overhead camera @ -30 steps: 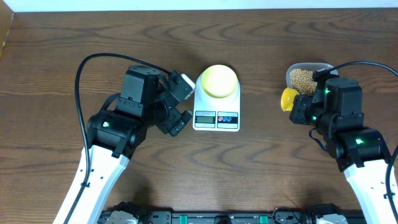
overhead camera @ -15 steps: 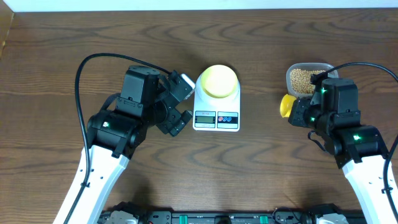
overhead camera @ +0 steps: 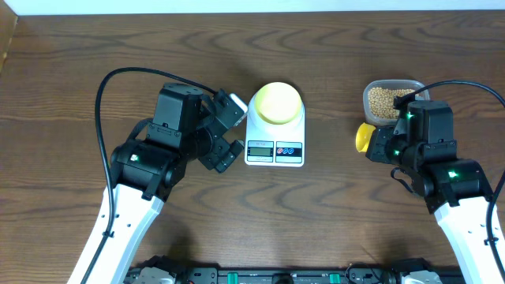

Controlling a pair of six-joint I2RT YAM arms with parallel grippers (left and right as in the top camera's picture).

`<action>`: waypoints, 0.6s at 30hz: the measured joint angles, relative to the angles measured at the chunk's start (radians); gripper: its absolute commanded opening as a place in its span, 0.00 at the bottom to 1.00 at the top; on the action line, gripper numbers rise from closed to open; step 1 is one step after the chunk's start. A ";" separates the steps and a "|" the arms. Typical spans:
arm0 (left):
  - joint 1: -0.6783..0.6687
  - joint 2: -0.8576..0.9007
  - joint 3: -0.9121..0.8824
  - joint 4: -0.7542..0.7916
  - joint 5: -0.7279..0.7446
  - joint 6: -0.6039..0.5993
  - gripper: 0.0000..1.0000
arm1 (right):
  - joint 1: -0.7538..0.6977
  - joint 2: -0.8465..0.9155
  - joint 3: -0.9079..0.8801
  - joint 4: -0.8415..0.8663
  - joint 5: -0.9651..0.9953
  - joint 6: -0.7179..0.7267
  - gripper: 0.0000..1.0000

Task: Scoop item into bowl and weigh 50g on scale
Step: 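Move the left gripper back over the scale's button panel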

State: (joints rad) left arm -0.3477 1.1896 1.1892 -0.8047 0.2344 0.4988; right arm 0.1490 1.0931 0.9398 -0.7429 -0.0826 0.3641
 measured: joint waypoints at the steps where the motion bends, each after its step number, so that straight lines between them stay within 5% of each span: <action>1: 0.000 0.000 0.000 0.000 0.000 0.000 0.89 | 0.000 0.000 0.000 0.001 0.000 0.000 0.01; 18: 0.000 0.000 0.000 0.000 0.000 0.000 0.89 | 0.000 0.029 0.000 0.103 0.001 -0.010 0.01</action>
State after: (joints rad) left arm -0.3477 1.1896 1.1892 -0.8047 0.2344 0.4988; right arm 0.1490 1.1221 0.9398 -0.6399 -0.0818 0.3542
